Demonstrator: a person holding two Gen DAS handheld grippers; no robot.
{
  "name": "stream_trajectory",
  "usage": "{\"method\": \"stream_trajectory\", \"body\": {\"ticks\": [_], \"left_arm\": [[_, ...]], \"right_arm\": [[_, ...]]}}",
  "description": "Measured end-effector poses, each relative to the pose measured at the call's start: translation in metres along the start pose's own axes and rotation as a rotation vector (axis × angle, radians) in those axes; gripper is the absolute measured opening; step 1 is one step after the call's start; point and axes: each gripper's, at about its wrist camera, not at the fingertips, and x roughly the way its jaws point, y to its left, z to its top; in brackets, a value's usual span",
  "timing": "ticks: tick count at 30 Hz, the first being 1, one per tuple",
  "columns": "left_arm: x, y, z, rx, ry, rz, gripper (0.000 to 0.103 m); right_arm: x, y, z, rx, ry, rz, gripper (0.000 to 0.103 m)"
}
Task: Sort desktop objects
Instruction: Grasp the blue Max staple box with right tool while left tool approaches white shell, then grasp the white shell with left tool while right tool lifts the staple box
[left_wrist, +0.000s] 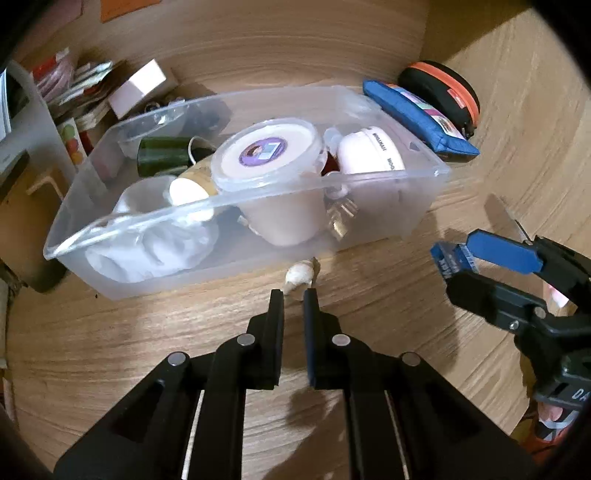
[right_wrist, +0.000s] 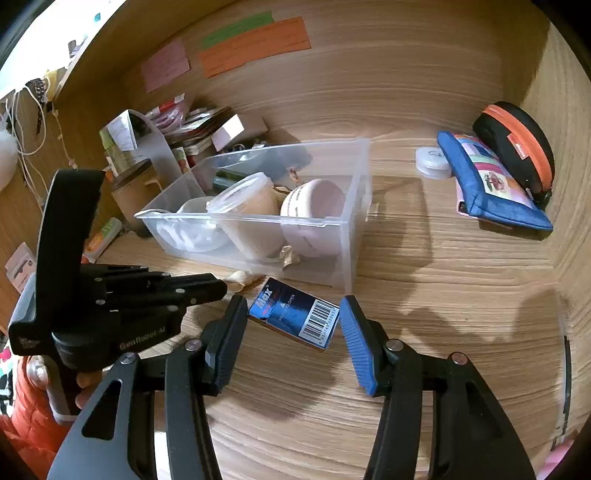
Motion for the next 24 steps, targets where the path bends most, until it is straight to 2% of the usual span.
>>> {"method": "stream_trajectory", "body": {"ticks": [5,8,13,15,16,17,24], "left_arm": [[0.016,-0.006,0.009,0.014,0.04,-0.034,0.012],[0.024,-0.009,0.012,0.02,0.06,-0.024,0.013],[0.029,-0.018,0.016,0.034,0.069,-0.059,0.015],[0.029,-0.021,0.017,0.037,0.07,-0.056,0.034],[0.029,-0.021,0.016,0.028,0.073,-0.049,0.061],[0.028,-0.02,0.015,0.017,0.067,-0.036,0.071],[0.032,-0.016,0.016,-0.014,0.06,-0.022,0.07]], "right_arm": [[0.0,0.003,-0.001,-0.005,0.002,-0.009,0.049],[-0.001,0.002,-0.001,-0.009,0.002,-0.012,0.049],[-0.002,-0.003,0.0,-0.006,0.002,-0.018,0.049],[-0.002,-0.005,0.0,-0.002,0.002,-0.018,0.049],[-0.001,-0.006,0.0,0.001,0.002,-0.017,0.049],[-0.001,-0.006,-0.001,0.003,0.002,-0.015,0.049],[-0.003,-0.012,-0.002,0.009,-0.005,-0.014,0.049]]}}
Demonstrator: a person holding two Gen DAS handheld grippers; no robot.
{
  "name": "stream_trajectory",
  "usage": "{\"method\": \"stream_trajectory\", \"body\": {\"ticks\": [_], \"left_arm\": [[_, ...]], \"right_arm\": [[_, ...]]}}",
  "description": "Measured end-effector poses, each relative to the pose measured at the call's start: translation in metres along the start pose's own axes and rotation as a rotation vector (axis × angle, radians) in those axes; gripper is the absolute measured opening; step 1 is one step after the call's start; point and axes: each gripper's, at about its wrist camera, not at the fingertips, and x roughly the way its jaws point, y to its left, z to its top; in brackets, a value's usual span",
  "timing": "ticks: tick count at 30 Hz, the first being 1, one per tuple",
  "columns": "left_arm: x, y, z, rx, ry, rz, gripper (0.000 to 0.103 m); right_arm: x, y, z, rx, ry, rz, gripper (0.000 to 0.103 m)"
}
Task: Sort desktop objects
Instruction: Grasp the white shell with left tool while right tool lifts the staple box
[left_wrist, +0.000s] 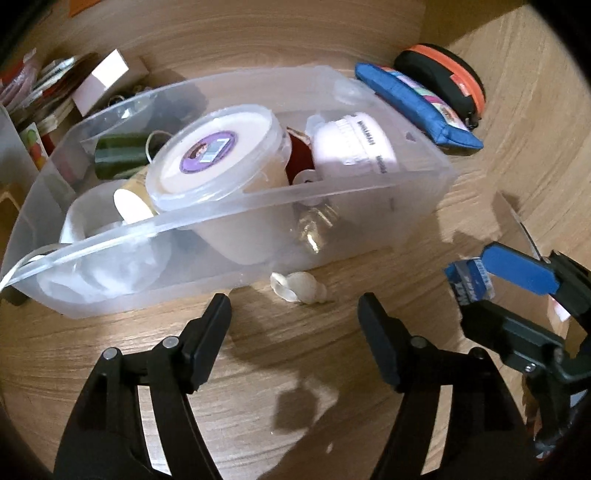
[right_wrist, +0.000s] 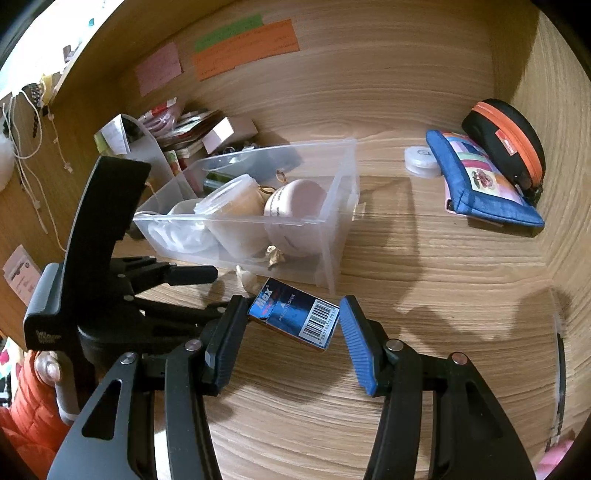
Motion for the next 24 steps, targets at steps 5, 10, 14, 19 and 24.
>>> {"method": "stream_trajectory", "body": {"ticks": [5,10,14,19,24], "left_arm": [[0.002,-0.009,0.002,0.011,-0.006,0.013,0.064],[0.003,-0.014,0.003,0.006,-0.022,0.052,0.037],[0.003,-0.016,0.002,0.007,-0.023,0.05,0.036],[-0.012,-0.01,-0.007,0.015,-0.043,0.053,0.032],[-0.04,0.002,-0.015,-0.005,-0.097,0.072,0.032]], "right_arm": [[-0.003,-0.008,-0.002,0.014,-0.004,-0.004,0.049],[-0.009,-0.016,-0.003,0.021,-0.007,-0.014,0.049],[-0.011,-0.017,-0.004,0.025,-0.012,-0.009,0.049],[-0.015,-0.011,-0.003,0.004,-0.018,-0.005,0.049],[-0.021,-0.002,0.004,-0.013,-0.042,0.008,0.049]]}}
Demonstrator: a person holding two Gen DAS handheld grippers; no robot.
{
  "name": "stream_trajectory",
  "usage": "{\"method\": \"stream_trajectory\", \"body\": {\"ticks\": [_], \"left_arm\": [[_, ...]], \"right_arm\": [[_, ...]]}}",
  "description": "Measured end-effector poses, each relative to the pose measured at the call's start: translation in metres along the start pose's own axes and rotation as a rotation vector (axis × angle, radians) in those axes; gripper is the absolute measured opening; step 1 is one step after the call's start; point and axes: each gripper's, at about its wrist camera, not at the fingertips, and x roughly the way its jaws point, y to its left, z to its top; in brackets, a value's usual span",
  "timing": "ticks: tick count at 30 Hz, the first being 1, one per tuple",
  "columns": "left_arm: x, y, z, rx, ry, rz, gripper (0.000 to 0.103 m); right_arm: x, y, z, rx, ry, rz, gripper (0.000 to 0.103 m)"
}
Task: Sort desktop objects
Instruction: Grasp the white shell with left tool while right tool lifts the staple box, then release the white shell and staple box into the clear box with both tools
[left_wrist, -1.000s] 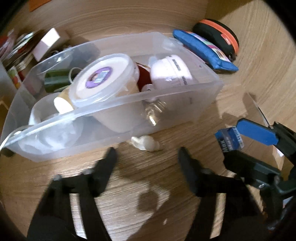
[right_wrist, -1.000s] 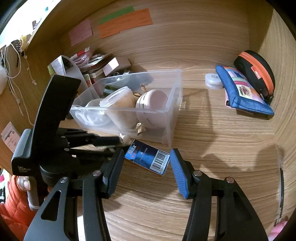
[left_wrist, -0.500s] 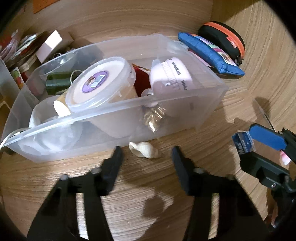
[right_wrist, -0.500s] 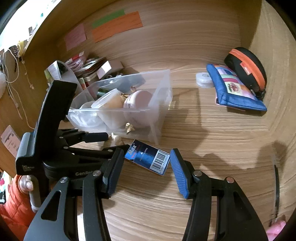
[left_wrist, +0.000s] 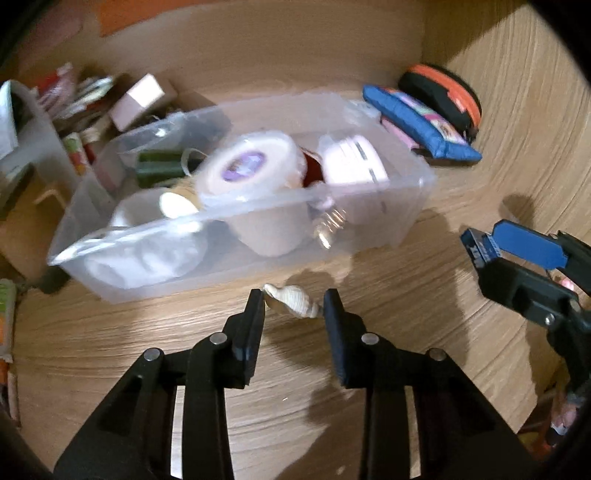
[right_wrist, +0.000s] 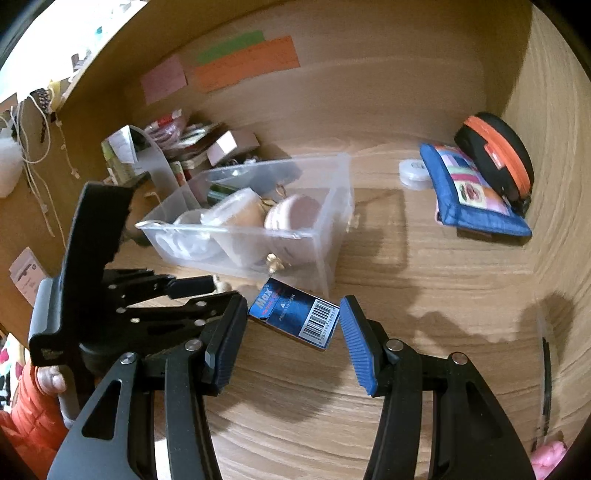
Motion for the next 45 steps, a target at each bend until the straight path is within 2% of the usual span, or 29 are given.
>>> {"method": "stream_trajectory", "body": {"ticks": [8,15,19,25,31,37,40,45], "left_arm": [[-0.049,0.038,0.015,-0.043,-0.128,-0.004,0.032],[-0.074,0.088,0.035,-0.13,-0.188,-0.035,0.032],[-0.072,0.108,0.046,-0.16,-0.203,-0.024,0.032],[-0.05,0.132,0.065,-0.197,-0.167,-0.054,0.032],[-0.016,0.131,0.087,-0.185,-0.122,-0.059,0.032],[0.015,0.131,0.088,-0.172,-0.072,-0.061,0.032],[0.023,0.127,0.086,-0.157,-0.056,-0.079,0.032],[0.032,0.124,0.085,-0.143,-0.038,-0.053,0.032]], "right_arm": [[-0.01,0.023,0.026,-0.048,-0.068,0.014,0.049],[-0.007,0.033,0.049,-0.061,-0.11,0.009,0.048],[0.002,0.034,0.061,-0.065,-0.118,0.006,0.049],[0.026,0.026,0.085,-0.062,-0.103,-0.022,0.048],[0.066,0.008,0.107,-0.041,-0.033,-0.019,0.048],[0.099,0.003,0.111,-0.049,0.04,-0.034,0.048],[0.106,0.004,0.108,-0.052,0.055,-0.034,0.049],[0.11,0.014,0.104,-0.101,0.047,-0.064,0.049]]}}
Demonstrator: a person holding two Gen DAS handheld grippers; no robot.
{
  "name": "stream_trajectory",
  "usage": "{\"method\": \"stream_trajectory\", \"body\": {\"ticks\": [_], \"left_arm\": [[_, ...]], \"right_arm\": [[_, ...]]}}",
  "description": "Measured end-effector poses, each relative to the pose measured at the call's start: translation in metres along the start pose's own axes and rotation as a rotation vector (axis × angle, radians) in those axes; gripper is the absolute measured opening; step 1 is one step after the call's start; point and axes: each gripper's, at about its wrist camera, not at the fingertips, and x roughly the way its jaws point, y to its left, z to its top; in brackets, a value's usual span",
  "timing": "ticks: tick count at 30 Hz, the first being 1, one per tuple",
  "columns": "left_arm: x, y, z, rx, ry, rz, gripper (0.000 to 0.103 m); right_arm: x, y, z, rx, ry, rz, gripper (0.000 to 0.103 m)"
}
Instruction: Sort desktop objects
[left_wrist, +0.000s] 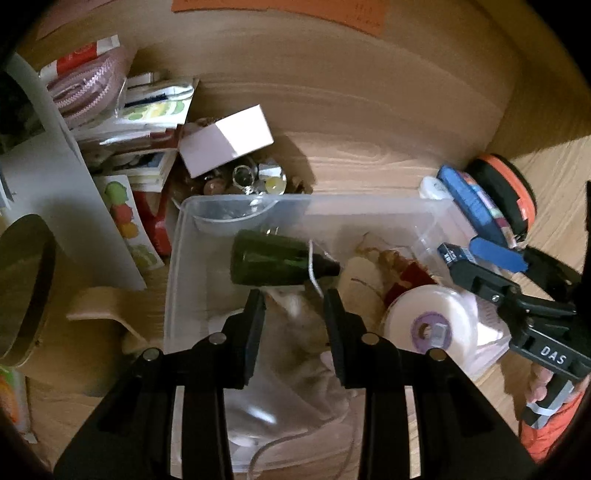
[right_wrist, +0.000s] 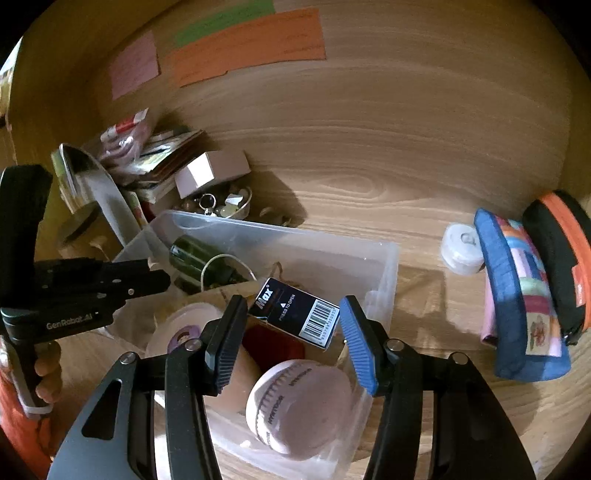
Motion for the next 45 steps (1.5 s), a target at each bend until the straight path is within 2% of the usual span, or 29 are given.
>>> {"method": "stream_trajectory", "body": {"ticks": [2,6,8,12,15,17,20,24,26,27,29,32,34,36,38,45], "left_arm": [[0.001,0.0,-0.001,0.0,-0.005,0.016,0.032],[-0.001,0.002,-0.001,-0.009,-0.004,-0.004,0.034],[-0.003,0.002,-0.001,-0.01,-0.009,-0.006,0.037],[-0.01,0.001,0.001,-0.006,-0.024,-0.007,0.043],[-0.022,-0.002,0.002,0.006,-0.045,-0.006,0.045],[-0.031,-0.005,0.003,0.018,-0.065,0.009,0.06],[-0.049,-0.011,0.001,0.031,-0.111,0.03,0.073],[-0.068,-0.009,-0.003,0.009,-0.138,0.017,0.08],[-0.078,-0.007,-0.006,-0.005,-0.151,0.013,0.091],[-0.084,-0.007,-0.008,-0.011,-0.159,0.008,0.093],[-0.096,-0.005,-0.014,-0.029,-0.183,-0.003,0.095],[-0.113,-0.007,-0.026,-0.033,-0.218,0.02,0.098],[-0.119,-0.012,-0.034,-0.017,-0.237,0.039,0.098],[-0.129,-0.016,-0.045,-0.001,-0.268,0.081,0.098],[-0.138,-0.024,-0.057,0.022,-0.3,0.119,0.098],[-0.159,-0.043,-0.088,0.037,-0.368,0.142,0.102]], "right_arm": [[0.002,0.005,0.0,-0.023,0.0,-0.022,0.049],[0.003,0.009,-0.001,-0.039,0.004,-0.034,0.05],[0.001,0.009,0.0,-0.041,0.001,-0.048,0.055],[-0.006,0.01,0.002,-0.037,-0.025,-0.09,0.072],[-0.016,0.011,0.004,-0.036,-0.046,-0.113,0.077],[-0.023,0.011,0.005,-0.037,-0.055,-0.127,0.08],[-0.033,0.014,0.005,-0.038,-0.069,-0.143,0.083],[-0.044,0.017,0.002,-0.034,-0.074,-0.149,0.086],[-0.051,0.019,0.0,-0.027,-0.077,-0.145,0.087],[-0.055,0.021,-0.001,-0.027,-0.079,-0.146,0.087],[-0.062,0.025,-0.003,-0.029,-0.086,-0.153,0.087],[-0.076,0.032,-0.008,-0.024,-0.106,-0.147,0.09],[-0.085,0.036,-0.012,-0.014,-0.123,-0.146,0.098],[-0.097,0.04,-0.017,-0.007,-0.149,-0.15,0.101],[-0.108,0.045,-0.023,-0.005,-0.172,-0.158,0.102],[-0.137,0.057,-0.045,0.002,-0.216,-0.173,0.102]]}}
